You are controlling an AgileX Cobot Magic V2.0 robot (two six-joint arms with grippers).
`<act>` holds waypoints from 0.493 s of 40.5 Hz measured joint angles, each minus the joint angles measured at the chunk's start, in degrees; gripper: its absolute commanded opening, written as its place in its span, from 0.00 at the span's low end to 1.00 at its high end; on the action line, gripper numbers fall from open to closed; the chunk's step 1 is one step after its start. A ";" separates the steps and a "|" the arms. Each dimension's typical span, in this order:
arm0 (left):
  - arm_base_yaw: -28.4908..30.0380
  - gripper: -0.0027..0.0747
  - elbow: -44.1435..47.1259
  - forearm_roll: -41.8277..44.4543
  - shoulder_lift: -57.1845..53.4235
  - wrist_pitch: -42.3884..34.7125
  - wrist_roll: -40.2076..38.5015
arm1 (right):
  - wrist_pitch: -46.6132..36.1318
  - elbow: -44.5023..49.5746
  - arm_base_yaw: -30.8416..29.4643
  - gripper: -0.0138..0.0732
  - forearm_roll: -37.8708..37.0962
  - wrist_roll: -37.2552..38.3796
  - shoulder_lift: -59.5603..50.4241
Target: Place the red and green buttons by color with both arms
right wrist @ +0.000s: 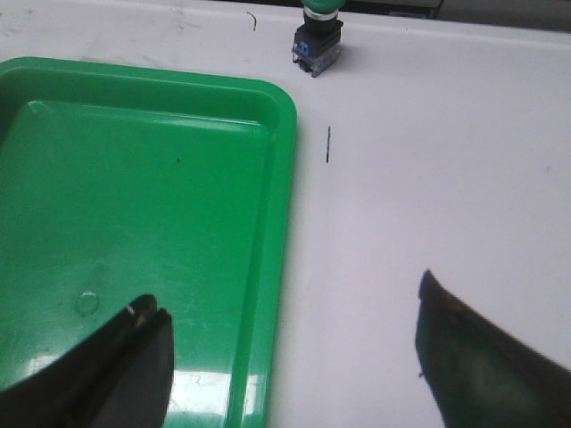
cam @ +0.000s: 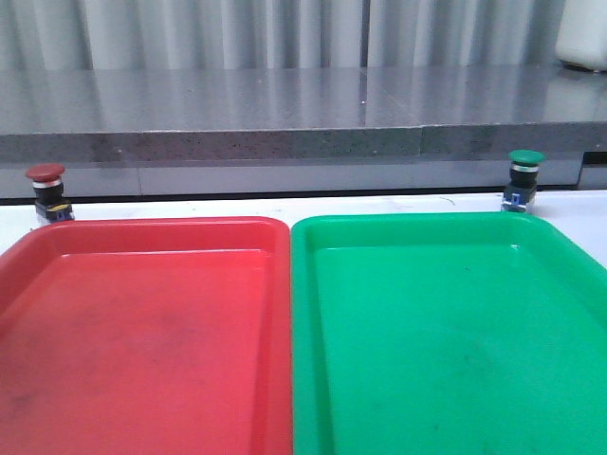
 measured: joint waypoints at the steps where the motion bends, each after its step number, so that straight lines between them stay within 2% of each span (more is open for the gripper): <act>1: 0.00 0.70 -1.31 0.00 2.12 -0.11 0.00 | 0.00 0.00 0.00 0.82 0.00 0.00 0.00; 20: -0.09 0.70 -19.95 0.00 31.40 -0.76 0.00 | 0.00 0.00 0.00 0.82 0.00 0.00 0.00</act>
